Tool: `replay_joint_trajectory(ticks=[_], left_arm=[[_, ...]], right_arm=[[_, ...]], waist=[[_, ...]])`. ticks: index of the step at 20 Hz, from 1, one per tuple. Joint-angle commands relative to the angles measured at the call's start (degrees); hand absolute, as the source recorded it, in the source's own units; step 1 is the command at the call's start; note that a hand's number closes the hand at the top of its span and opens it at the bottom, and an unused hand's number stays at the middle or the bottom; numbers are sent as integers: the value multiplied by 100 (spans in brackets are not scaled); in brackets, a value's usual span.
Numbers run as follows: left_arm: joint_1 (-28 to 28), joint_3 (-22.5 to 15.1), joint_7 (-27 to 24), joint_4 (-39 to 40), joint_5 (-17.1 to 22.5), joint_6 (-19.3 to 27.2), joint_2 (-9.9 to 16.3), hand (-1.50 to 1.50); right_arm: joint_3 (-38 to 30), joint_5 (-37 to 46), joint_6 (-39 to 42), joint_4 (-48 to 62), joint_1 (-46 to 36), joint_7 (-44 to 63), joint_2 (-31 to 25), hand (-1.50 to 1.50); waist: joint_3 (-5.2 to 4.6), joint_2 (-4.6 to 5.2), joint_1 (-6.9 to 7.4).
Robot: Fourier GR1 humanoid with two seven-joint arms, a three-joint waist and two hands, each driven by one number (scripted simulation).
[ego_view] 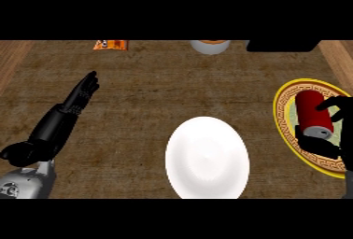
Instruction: Pick the can from the plate and place it in the plate
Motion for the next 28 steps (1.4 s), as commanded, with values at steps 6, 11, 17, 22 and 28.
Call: replay_joint_trajectory(ticks=[6,11,17,22,28], left_arm=[[-152,211,11,100,95,-189,-2,0],[114,206,-127,-22,-57,-285,-48,0],[-197,58,244,-56,-340,-21,-425,0],[42,317,166,-95,-167,-327,-225,0],[253,415,-37,-119,-158,-352,-188,0]], right_arm=[[-854,-1055,-2,2542,-347,-987,96,150],[-1247,-1241,-309,4385,-1196,-2173,175,-150],[-1632,-1693,-978,4899,-1073,-3837,285,-150],[-1938,-2250,-1036,4552,-1046,-4586,420,-150],[-2338,-3851,69,3369,-712,-4907,840,-150]], waist=[[3,17,57],[1,7,64],[2,-2,1],[-1,-15,-13],[-6,-71,-137]])
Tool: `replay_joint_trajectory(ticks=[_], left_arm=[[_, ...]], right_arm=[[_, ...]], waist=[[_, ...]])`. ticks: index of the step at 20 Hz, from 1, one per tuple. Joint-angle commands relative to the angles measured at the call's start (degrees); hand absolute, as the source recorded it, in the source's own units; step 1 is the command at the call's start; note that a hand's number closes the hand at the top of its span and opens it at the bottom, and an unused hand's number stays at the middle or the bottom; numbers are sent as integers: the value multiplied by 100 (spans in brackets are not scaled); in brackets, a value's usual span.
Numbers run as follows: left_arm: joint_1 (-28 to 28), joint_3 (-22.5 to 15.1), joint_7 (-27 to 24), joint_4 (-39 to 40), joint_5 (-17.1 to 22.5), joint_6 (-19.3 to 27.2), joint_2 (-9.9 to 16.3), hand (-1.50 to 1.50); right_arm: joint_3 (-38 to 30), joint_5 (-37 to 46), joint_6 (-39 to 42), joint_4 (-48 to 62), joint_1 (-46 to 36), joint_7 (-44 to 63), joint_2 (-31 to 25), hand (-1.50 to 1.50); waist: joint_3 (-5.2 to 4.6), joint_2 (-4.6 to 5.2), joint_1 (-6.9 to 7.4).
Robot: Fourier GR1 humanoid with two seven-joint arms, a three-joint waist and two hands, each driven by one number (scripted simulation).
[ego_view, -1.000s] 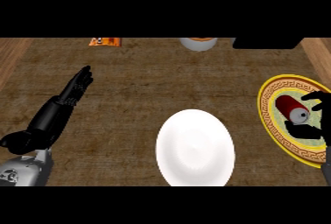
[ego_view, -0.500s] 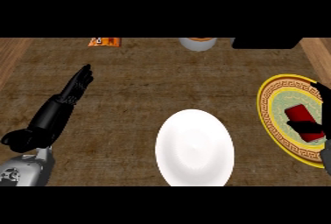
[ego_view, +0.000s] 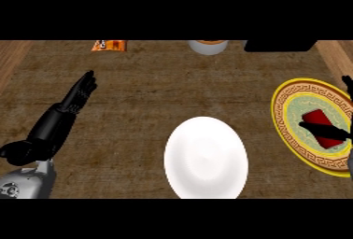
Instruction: Pick the can from the plate and place it in the plate
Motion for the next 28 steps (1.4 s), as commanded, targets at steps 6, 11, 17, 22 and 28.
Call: replay_joint_trajectory(ticks=[6,11,17,22,28], left_arm=[[144,30,34,-106,-42,13,-41,0],[-85,263,-157,201,79,-249,49,0],[15,163,-227,236,-170,-171,-171,0],[-108,316,69,35,-93,-290,-99,0],[-186,454,27,202,-121,-431,-183,0]], right_arm=[[-1195,-2630,1768,-975,751,-454,159,-150],[-1799,-3434,2829,-911,975,-390,-465,-150],[-2496,-4057,3766,-1234,2045,-641,-707,-150],[-2902,-4085,4443,-940,2680,-1361,-791,-150],[-2891,-3645,4851,-16,2245,-1878,-1170,-150]], waist=[[0,-19,-125],[-2,17,-13],[-4,13,-20],[-2,13,-16],[0,21,32]])
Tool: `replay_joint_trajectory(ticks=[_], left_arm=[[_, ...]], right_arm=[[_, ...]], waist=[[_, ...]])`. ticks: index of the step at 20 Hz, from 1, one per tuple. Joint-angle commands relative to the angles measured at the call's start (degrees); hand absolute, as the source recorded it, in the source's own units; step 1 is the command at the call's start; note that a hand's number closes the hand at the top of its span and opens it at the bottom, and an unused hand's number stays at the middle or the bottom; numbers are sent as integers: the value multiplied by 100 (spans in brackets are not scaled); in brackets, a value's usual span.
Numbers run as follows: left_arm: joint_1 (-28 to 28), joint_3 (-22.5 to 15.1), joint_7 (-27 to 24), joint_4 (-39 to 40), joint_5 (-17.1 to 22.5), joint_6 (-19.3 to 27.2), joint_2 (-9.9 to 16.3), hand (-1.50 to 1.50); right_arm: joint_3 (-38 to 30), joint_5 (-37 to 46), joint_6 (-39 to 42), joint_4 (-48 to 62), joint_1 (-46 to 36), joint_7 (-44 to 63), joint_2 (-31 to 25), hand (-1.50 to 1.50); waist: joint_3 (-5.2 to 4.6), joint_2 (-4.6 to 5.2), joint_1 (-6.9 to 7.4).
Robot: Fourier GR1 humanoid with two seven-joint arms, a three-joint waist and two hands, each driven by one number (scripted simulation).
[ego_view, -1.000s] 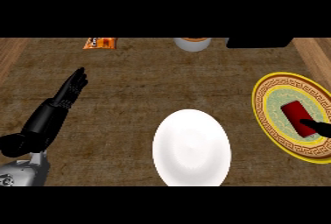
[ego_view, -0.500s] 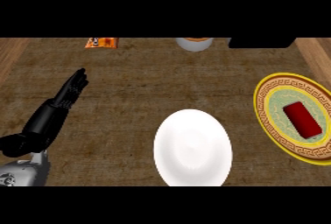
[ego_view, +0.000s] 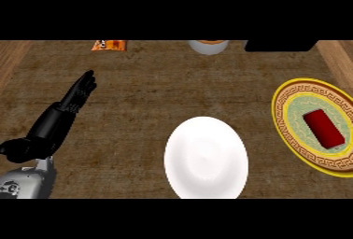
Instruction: Pick the can from the plate and place it in the plate
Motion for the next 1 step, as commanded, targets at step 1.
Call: replay_joint_trajectory(ticks=[1], left_arm=[[49,-179,504,-537,-78,13,-154,0]], right_arm=[[-28,123,323,225,-63,-65,-252,-150]], waist=[[2,-1,26]])
